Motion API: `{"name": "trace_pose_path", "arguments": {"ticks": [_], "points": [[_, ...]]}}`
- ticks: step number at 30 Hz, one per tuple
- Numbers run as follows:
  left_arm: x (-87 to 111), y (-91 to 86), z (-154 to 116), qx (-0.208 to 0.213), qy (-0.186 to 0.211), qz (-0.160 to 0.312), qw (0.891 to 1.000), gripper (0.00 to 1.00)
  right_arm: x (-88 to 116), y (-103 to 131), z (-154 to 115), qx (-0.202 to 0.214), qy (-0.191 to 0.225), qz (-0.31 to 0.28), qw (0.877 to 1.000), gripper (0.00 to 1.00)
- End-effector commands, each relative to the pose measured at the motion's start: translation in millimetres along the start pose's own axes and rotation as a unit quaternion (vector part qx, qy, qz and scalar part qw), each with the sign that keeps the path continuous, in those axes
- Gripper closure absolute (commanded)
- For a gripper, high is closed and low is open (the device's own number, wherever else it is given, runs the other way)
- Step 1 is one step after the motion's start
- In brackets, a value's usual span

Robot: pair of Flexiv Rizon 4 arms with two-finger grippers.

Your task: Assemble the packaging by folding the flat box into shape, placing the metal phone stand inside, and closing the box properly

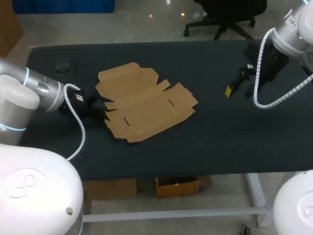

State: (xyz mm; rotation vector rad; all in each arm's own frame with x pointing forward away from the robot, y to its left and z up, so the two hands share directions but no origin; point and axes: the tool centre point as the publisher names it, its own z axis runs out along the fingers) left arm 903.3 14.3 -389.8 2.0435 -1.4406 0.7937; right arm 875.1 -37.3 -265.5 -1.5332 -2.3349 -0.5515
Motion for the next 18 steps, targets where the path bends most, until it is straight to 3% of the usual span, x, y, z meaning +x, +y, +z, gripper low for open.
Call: {"name": "trace_pose_path", "arguments": {"ticks": [1, 18], "points": [[2.8, -0.7, 2, -0.013, -0.008, 0.003, 1.000, 1.00, 1, -1, -2, 0.002, 0.003, -0.001, 1.000, 0.00], [19.5, 19.3, 19, -0.061, -0.038, 0.045, 0.996, 1.00, -2, -8, -6, -0.006, 0.003, 0.012, 1.000, 0.00]]}}
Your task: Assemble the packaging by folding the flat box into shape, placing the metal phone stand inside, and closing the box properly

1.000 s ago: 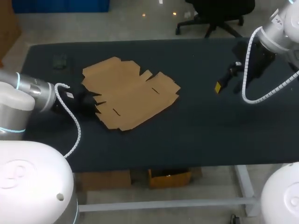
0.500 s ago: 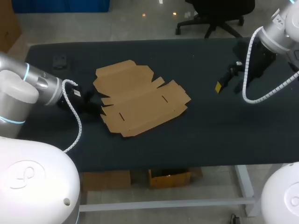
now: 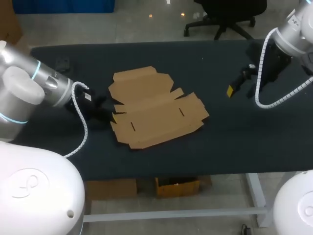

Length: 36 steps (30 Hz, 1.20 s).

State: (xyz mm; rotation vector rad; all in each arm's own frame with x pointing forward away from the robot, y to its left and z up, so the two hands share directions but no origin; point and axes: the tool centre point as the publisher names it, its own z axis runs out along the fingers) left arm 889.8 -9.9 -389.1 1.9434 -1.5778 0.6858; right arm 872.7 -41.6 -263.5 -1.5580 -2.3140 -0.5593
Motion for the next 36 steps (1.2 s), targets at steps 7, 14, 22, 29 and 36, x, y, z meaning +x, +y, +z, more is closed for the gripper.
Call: {"name": "trace_pose_path", "arguments": {"ticks": [7, 14, 22, 29, 36], "points": [[13.6, 3.5, 9, -0.023, -0.020, 0.019, 0.999, 1.00, -2, -9, -3, -0.004, 0.002, 0.007, 1.000, 0.00], [18.7, 8.0, 13, -0.037, -0.028, 0.035, 0.998, 1.00, -3, -11, -3, -0.007, 0.003, 0.011, 1.000, 0.00], [26.3, 11.2, 18, -0.057, -0.039, 0.059, 0.996, 1.00, -3, -14, -3, -0.009, 0.004, 0.015, 1.000, 0.00], [34.4, 13.6, 23, -0.068, -0.044, 0.079, 0.994, 1.00, -4, -16, -2, -0.010, 0.006, 0.017, 1.000, 0.00], [40.0, 13.3, 27, -0.080, -0.051, 0.094, 0.991, 1.00, -4, -16, -2, -0.010, 0.006, 0.019, 1.000, 0.00]]}}
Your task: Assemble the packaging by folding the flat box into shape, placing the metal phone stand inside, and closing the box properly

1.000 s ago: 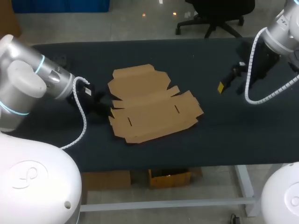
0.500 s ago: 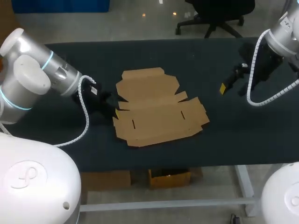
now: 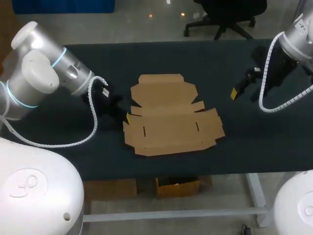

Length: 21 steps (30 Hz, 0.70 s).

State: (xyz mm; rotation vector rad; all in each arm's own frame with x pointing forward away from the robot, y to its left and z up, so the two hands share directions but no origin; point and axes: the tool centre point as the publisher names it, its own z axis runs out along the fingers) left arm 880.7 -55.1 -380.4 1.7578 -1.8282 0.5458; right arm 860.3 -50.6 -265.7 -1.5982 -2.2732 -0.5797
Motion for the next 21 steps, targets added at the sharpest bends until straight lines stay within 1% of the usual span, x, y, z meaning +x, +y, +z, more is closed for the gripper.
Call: {"name": "trace_pose_path", "arguments": {"ticks": [1, 15, 21], "points": [[3.4, -5.4, 1.9, -0.009, -0.006, 0.003, 1.000, 1.00, 0.2, -1.4, -0.1, -0.001, 0.001, 0.000, 1.000, 0.00], [4.3, -12.5, 5.0, -0.012, -0.005, 0.009, 1.000, 1.00, 0.3, -1.2, 0.8, -0.001, 0.003, 0.003, 1.000, 0.00], [5.1, -11.8, 5.6, -0.015, -0.004, 0.015, 1.000, 1.00, 0.8, 0.4, 0.9, 0.000, 0.003, 0.002, 1.000, 0.00]]}}
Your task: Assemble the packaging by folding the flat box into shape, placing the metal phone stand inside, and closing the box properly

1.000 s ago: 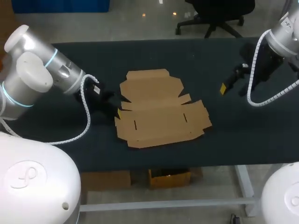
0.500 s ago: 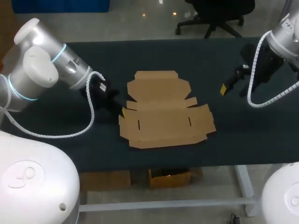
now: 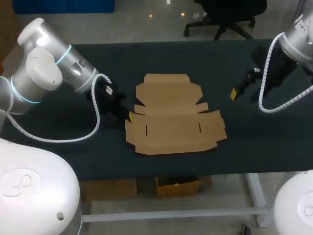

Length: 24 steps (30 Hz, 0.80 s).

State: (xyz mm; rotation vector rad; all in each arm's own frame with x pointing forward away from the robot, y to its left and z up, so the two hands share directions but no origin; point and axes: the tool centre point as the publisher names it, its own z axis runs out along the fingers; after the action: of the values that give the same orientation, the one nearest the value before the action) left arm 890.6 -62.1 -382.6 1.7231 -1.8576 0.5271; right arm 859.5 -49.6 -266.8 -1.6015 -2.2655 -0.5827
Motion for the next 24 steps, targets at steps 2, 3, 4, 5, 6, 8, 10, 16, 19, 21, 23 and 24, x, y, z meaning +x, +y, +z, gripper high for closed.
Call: {"name": "trace_pose_path", "arguments": {"ticks": [2, 3, 4, 5, 6, 8, 10, 16, 19, 21, 23, 24], "points": [[1.3, -1.1, 0.3, -0.002, 0.000, 0.002, 1.000, 1.00, 0.7, 2.1, -0.5, 0.001, 0.001, -0.001, 1.000, 0.00], [1.4, -1.0, 0.2, -0.002, 0.001, 0.003, 1.000, 1.00, 0.9, 2.3, -0.4, 0.001, 0.001, -0.001, 1.000, 0.00], [1.5, -1.0, -0.1, -0.002, 0.001, 0.003, 1.000, 1.00, 0.9, 2.8, -0.3, 0.001, 0.001, -0.001, 1.000, 0.00], [1.6, -1.1, -0.3, -0.001, 0.001, 0.004, 1.000, 1.00, 1.0, 3.2, 0.0, 0.002, 0.001, -0.001, 1.000, 0.00], [1.7, -1.2, -0.5, -0.001, 0.002, 0.005, 1.000, 1.00, 1.2, 3.5, 0.2, 0.002, 0.001, -0.002, 1.000, 0.00], [1.8, -1.3, -0.5, -0.003, 0.003, 0.007, 1.000, 1.00, 1.3, 3.6, 0.4, 0.003, 0.001, -0.002, 1.000, 0.00], [2.1, -0.8, -0.1, -0.004, 0.004, 0.009, 1.000, 1.00, 0.8, 3.8, 0.6, 0.003, 0.001, -0.001, 1.000, 0.00], [1.9, 0.9, 1.0, -0.007, 0.006, 0.014, 1.000, 1.00, 0.4, 3.1, 0.8, 0.004, 0.002, 0.002, 1.000, 0.00], [1.9, 1.3, 1.3, -0.010, 0.008, 0.018, 1.000, 1.00, 0.7, 3.1, 0.9, 0.004, 0.002, 0.002, 1.000, 0.00], [2.4, 1.3, 1.7, -0.013, 0.010, 0.022, 1.000, 1.00, 1.4, 3.4, 0.9, 0.004, 0.002, 0.001, 1.000, 0.00], [3.4, 0.8, 2.3, -0.014, 0.009, 0.024, 1.000, 1.00, 1.7, 3.4, 0.9, 0.004, 0.001, 0.001, 1.000, 0.00], [4.0, 0.5, 2.6, -0.016, 0.009, 0.026, 0.999, 1.00, 1.7, 3.4, 0.8, 0.004, 0.001, 0.001, 1.000, 0.00]]}}
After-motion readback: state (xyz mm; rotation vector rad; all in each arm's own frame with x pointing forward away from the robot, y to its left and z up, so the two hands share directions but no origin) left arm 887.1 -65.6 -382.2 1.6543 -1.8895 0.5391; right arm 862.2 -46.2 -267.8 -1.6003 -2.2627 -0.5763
